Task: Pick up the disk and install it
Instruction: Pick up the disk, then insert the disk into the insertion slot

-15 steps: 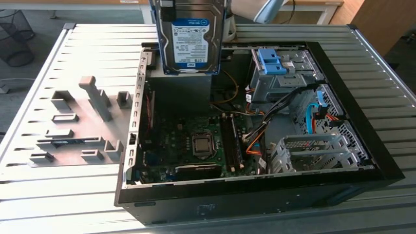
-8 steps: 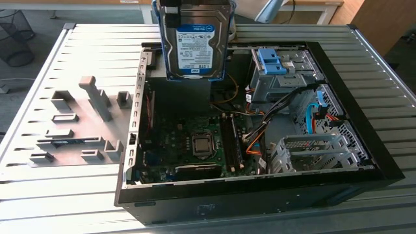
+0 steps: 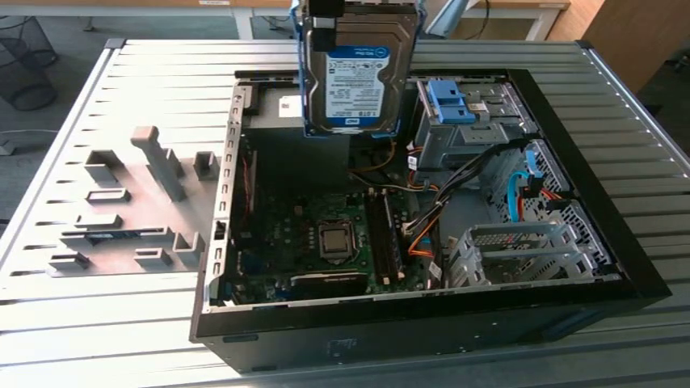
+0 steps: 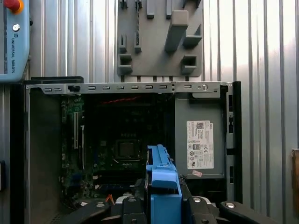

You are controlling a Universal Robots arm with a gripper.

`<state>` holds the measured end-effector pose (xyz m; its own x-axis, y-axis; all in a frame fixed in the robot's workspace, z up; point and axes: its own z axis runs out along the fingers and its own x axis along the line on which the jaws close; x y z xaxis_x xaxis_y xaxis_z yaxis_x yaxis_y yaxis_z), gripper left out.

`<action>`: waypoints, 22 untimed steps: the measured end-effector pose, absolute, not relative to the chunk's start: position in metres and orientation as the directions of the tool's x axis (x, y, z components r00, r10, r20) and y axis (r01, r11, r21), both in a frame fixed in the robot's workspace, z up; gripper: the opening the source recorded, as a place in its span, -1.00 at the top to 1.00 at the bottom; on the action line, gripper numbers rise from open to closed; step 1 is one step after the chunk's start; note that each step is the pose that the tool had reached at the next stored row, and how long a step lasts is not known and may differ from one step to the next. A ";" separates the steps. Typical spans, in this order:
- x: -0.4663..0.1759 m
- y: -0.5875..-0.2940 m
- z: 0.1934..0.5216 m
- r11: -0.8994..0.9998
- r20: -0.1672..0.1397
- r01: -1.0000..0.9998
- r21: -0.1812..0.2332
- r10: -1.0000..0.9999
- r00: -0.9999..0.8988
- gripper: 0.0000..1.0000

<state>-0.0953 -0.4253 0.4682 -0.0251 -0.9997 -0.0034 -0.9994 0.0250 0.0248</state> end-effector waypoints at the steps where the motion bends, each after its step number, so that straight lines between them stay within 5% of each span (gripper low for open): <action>1: -0.094 -0.426 0.468 0.025 -0.003 -0.999 0.025 -1.000 -0.025 0.27; 22: -0.092 -0.438 0.466 0.024 -0.003 -0.999 0.025 -1.000 -0.024 0.27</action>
